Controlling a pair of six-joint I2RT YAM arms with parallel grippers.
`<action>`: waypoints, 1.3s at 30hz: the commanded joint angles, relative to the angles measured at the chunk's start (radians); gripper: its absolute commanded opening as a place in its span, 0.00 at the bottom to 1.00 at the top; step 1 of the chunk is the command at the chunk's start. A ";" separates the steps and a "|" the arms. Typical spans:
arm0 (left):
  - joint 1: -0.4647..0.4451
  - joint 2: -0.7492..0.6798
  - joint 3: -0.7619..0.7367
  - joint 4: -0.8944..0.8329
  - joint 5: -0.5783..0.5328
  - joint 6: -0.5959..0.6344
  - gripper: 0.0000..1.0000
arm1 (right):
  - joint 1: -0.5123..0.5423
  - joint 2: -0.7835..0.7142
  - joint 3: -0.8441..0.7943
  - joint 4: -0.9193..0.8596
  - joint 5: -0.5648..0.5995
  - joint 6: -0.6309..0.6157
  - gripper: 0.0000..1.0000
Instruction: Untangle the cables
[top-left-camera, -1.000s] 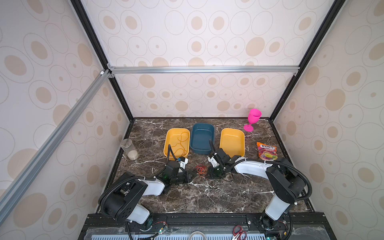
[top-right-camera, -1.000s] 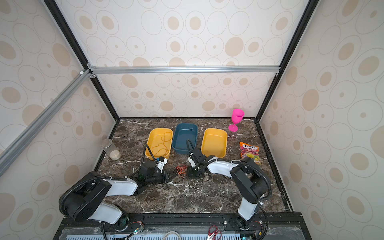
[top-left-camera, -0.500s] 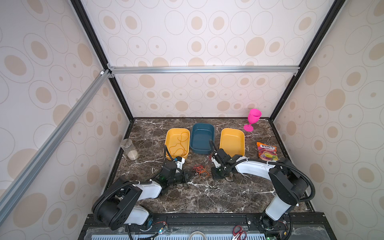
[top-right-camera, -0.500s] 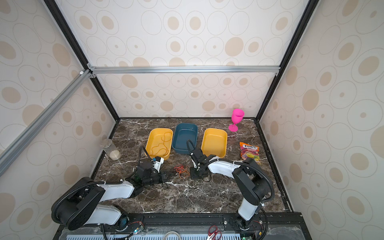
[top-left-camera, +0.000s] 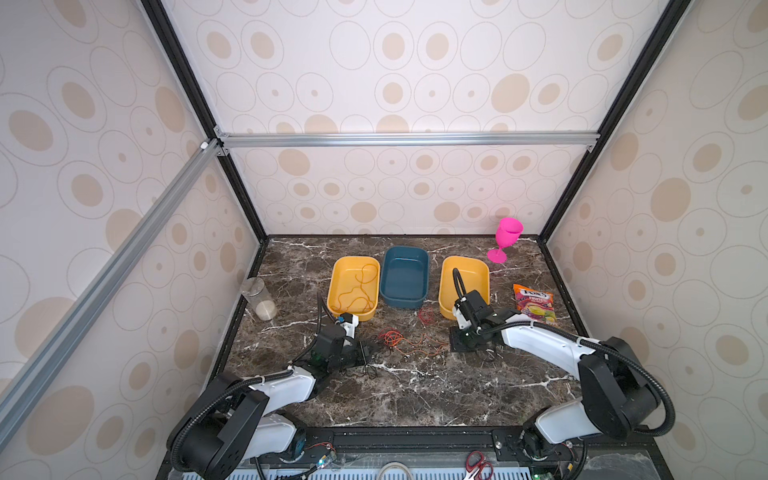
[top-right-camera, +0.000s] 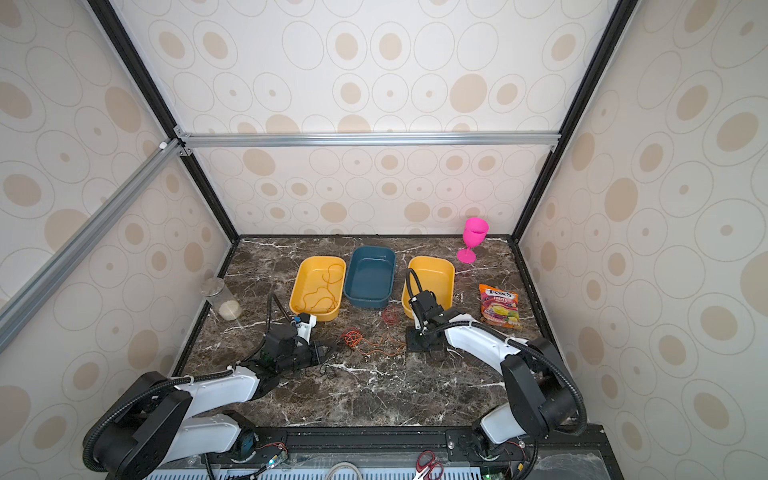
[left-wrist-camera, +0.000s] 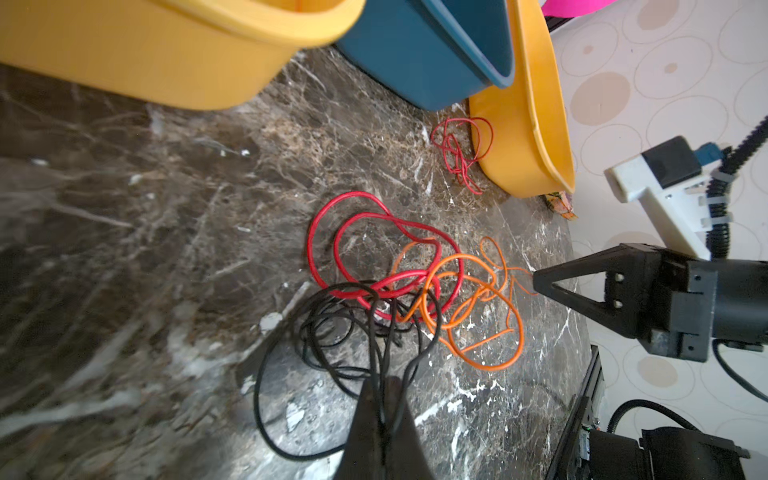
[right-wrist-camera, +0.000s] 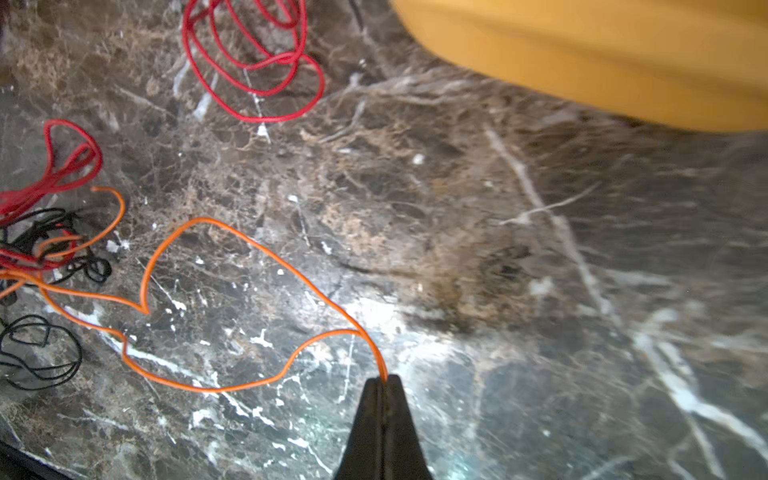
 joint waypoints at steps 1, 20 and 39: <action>0.023 -0.040 -0.013 -0.062 -0.032 0.019 0.00 | -0.043 -0.054 -0.020 -0.075 0.046 -0.028 0.00; 0.078 -0.134 -0.032 -0.125 0.005 0.044 0.00 | -0.133 -0.096 -0.013 -0.097 -0.112 -0.118 0.00; 0.077 -0.138 0.026 -0.229 0.010 0.101 0.09 | -0.069 -0.045 0.023 -0.102 -0.131 -0.136 0.37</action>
